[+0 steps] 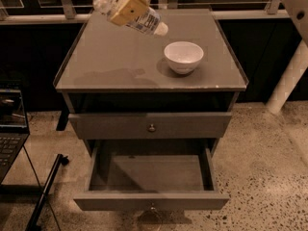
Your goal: Place blue plastic bottle into middle drawer
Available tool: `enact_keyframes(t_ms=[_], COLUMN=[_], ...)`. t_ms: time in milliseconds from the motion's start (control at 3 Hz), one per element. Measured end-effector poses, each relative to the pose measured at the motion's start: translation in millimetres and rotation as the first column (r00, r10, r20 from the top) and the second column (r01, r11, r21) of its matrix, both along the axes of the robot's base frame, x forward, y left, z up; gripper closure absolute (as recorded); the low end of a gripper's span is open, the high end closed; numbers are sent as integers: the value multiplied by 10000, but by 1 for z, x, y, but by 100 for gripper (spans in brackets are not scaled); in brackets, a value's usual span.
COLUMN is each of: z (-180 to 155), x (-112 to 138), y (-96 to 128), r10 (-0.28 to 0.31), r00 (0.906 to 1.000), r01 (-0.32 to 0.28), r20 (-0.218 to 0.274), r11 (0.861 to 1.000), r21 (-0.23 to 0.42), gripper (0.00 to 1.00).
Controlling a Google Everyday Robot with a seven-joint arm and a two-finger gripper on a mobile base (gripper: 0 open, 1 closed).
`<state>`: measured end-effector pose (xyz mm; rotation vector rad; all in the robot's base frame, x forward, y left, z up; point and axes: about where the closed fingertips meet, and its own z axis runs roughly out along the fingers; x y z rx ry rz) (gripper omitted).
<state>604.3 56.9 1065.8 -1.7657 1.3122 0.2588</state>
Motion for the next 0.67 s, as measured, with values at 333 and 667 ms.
enact_keyframes(t_ms=[333,667], z=[-11,-13], x=[-6,-32], y=[-10,-25], r10=[-470,-1349], r00=[9989,9908], r01=[469,1346], r20=[-70,68], r11=[9988,9903], r21=[-104,331], gripper=[100,100])
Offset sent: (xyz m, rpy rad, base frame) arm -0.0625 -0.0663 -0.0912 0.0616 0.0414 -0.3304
